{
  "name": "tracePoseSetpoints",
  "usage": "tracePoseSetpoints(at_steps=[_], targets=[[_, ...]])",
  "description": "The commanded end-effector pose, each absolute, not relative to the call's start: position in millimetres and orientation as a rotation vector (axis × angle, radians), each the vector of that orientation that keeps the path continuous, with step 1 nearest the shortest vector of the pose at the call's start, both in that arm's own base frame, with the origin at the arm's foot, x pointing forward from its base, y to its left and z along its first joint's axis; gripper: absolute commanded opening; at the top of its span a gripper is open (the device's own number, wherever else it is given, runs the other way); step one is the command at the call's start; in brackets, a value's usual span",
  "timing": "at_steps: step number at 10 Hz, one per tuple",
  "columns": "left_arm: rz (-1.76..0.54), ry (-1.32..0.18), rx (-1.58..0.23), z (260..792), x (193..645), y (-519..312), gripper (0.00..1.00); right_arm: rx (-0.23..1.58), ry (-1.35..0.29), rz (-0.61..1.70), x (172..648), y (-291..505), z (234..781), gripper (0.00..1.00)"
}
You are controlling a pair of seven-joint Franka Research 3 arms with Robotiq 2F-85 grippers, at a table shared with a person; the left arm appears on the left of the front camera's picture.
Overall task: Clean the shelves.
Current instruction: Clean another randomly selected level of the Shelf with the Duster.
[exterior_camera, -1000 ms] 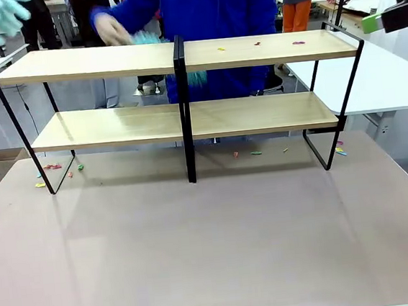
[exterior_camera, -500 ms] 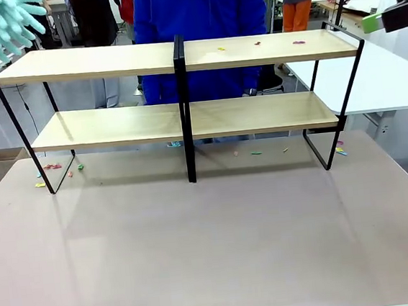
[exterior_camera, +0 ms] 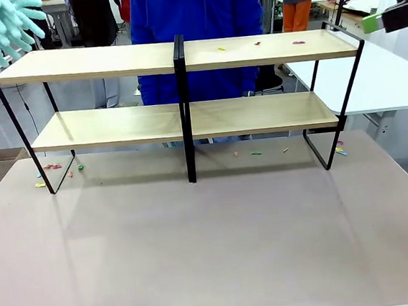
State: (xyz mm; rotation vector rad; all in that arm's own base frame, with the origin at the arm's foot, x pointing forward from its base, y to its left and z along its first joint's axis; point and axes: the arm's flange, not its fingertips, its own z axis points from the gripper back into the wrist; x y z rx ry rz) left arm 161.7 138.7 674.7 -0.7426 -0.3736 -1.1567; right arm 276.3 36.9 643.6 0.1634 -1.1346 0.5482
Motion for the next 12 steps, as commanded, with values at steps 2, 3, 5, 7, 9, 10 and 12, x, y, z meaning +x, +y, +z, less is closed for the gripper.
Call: tracePoseSetpoints(at_steps=[2, 3, 5, 7, 9, 10, 12], targets=[[-1.181, -0.394, -0.762, 679.3, 161.3, 136.5, 0.12, 0.167, -1.136, 0.544, 276.9, 36.1, 643.8, 1.00], [-1.157, -0.374, -0.743, 674.7, 161.7, 138.7, 0.12, 0.167, -1.136, 0.544, 276.9, 36.1, 643.8, 1.00], [-1.209, -0.366, -0.734, 709.7, 214.0, 63.0, 0.12, 0.167, -1.136, 0.544, 276.9, 36.1, 643.8, 1.00], [-1.077, -0.327, -0.659, 739.6, 267.7, -22.5, 0.12, 0.167, -1.136, 0.544, 276.9, 36.1, 643.8, 1.00], [-0.778, -0.264, -0.716, 729.6, 319.7, -134.9, 0.12, 0.167, -1.136, 0.544, 276.9, 36.1, 643.8, 1.00], [-0.720, -0.264, -0.705, 734.8, 332.7, -171.8, 0.12, 0.167, -1.136, 0.544, 276.9, 36.1, 643.8, 1.00], [-0.810, -0.277, -0.678, 717.7, 325.2, -158.7, 0.12, 0.167, -1.136, 0.544, 276.9, 36.1, 643.8, 1.00]])
